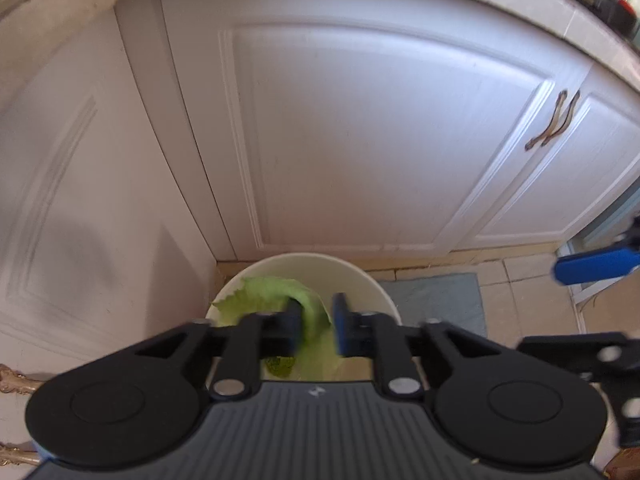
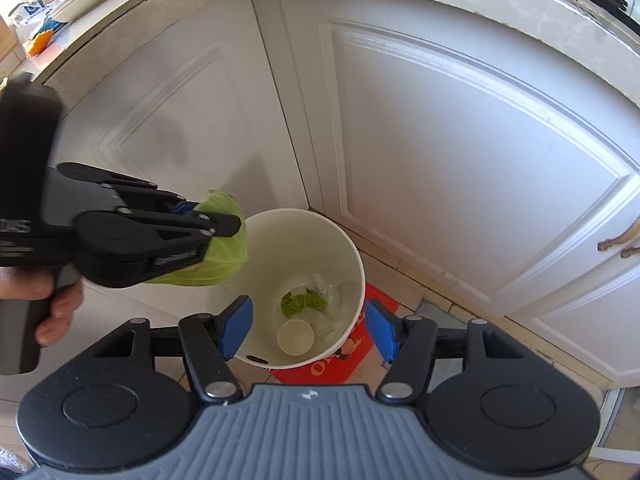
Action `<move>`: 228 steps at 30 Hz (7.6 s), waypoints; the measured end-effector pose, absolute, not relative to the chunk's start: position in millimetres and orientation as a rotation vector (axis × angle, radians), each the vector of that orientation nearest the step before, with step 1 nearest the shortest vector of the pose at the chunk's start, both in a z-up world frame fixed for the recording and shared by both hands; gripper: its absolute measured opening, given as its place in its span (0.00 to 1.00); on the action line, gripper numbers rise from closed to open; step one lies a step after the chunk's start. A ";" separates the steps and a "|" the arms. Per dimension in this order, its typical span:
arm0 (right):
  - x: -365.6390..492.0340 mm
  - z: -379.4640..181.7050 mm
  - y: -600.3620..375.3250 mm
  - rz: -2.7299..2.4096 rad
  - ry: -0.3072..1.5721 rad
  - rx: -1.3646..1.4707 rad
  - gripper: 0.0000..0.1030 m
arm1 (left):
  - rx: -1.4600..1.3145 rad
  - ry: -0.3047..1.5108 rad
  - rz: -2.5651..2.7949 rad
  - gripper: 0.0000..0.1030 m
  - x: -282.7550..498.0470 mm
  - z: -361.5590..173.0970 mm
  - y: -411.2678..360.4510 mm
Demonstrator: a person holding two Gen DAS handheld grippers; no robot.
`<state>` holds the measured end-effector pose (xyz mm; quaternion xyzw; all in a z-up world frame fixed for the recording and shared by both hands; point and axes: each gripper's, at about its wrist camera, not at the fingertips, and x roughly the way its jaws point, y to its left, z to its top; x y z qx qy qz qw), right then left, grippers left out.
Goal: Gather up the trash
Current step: 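Open the left tool over the bucket to drop the green cabbage leaf, then move both open tools back up to the orange peels on the counter, then grasp the pale orange peel with the right tool, then grasp the other orange peel with the left tool, then carry the peel over the bucket and open the right tool while the left tool carries its peel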
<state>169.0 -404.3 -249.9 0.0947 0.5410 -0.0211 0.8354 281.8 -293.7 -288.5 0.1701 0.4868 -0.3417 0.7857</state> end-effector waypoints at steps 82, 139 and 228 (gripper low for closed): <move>312.2 -99.1 -123.7 0.432 0.861 -0.199 0.99 | 0.122 0.700 -0.246 0.92 260.8 -57.5 33.7; 350.8 -110.4 -105.3 0.383 0.877 -0.158 0.62 | 0.047 0.749 0.106 0.81 393.4 -130.5 94.4; 230.6 -209.8 -316.4 -0.031 1.058 0.083 0.87 | 0.230 0.826 -0.653 0.54 245.0 -72.3 -132.5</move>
